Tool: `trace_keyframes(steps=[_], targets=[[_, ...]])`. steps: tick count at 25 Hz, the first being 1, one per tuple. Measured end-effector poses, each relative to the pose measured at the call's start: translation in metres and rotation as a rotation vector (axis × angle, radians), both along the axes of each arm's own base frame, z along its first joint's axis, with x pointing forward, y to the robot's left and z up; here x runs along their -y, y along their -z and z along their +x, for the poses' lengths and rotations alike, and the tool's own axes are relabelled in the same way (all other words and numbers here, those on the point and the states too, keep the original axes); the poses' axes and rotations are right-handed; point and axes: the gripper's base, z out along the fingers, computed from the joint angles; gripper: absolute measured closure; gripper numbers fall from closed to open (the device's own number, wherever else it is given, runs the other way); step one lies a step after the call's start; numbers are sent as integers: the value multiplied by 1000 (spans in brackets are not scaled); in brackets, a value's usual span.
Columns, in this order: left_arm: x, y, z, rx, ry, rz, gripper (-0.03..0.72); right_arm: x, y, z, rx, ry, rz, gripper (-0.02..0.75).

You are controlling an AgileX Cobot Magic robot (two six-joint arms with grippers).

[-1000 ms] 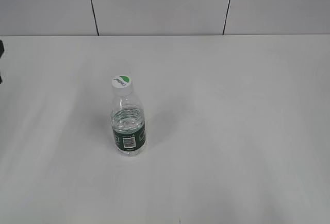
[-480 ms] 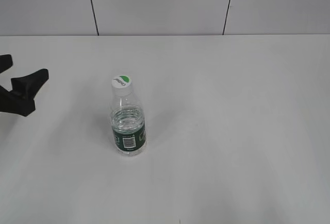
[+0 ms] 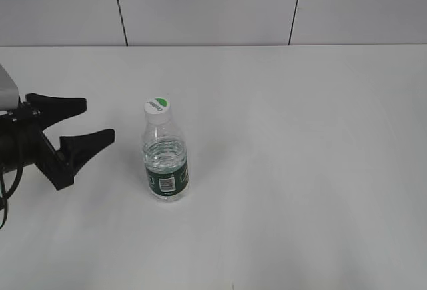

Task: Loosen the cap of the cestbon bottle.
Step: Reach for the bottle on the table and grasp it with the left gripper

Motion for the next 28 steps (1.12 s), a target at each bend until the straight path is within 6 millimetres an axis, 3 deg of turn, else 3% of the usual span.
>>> trace_keyframes(steps=[7, 28], targets=[[12, 13, -1, 1, 269, 51, 139, 0, 0, 0, 0, 0, 0, 150], [14, 21, 0, -85, 358, 63, 101, 0, 0, 0, 0, 0, 0, 150]])
